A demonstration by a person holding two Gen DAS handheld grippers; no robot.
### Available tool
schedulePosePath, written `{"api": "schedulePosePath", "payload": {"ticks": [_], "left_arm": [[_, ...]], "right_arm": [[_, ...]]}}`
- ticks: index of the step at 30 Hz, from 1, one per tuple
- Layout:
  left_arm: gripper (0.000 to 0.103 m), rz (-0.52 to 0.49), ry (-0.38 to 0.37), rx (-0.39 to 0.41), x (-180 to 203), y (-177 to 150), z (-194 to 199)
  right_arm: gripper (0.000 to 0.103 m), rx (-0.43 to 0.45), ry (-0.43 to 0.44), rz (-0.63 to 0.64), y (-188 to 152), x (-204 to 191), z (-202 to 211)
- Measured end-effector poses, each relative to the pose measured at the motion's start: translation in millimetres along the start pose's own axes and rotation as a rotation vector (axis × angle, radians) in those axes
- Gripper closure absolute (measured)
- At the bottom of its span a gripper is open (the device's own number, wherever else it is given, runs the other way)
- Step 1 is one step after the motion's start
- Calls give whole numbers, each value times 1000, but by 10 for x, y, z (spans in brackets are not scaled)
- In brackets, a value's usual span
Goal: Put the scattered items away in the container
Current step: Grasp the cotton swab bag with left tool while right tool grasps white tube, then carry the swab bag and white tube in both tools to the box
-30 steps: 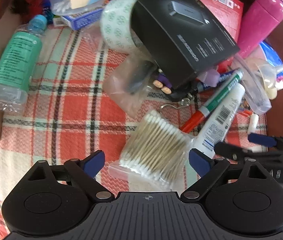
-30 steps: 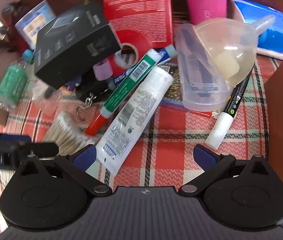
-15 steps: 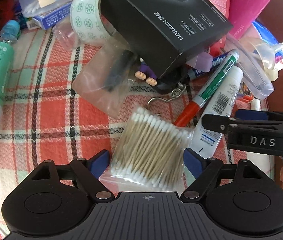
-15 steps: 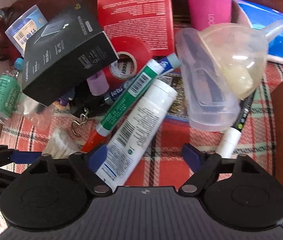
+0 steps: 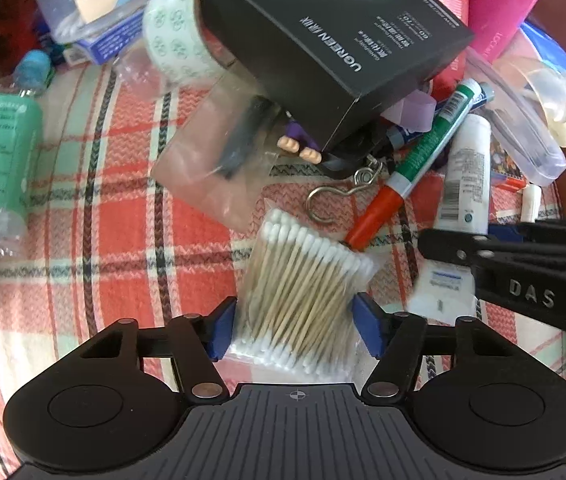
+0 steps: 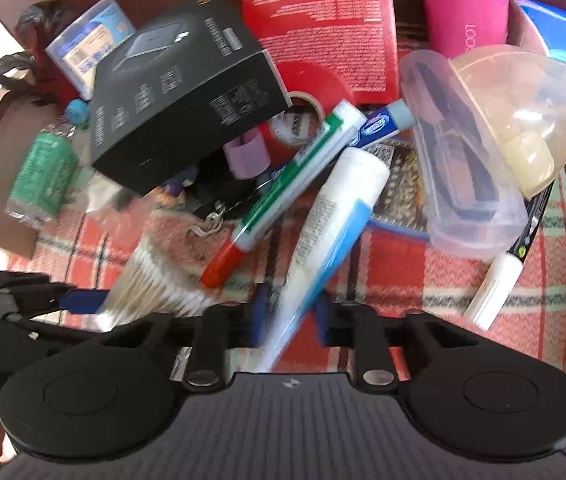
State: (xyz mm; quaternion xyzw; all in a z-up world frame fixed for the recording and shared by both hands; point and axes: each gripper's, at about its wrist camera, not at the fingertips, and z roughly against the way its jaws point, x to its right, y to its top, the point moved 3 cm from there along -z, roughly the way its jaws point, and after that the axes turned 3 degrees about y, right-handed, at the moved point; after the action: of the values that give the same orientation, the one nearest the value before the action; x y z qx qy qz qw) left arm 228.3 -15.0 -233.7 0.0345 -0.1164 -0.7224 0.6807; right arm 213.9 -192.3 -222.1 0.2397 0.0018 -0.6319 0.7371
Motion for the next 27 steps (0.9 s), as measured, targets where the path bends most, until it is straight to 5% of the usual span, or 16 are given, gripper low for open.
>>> {"api": "schedulePosePath", "payload": {"ticks": [3,10,23,27], "left_arm": [[52,58,-40,-17,-72,-78,42],[53,130,-108,-58,-175,-384,82],[27,141,-128,-32,-22,-337,-20],[20,148,-136,-22,-26,-286,-55]], "right_arm": [[87,-25,-5,25,-74,7,98],[88,-74,-21,101,-283,-148,149],[83,-99,-53,100,-226,-149,-53],[72,-85,-55,105,-147,-126,-81]]}}
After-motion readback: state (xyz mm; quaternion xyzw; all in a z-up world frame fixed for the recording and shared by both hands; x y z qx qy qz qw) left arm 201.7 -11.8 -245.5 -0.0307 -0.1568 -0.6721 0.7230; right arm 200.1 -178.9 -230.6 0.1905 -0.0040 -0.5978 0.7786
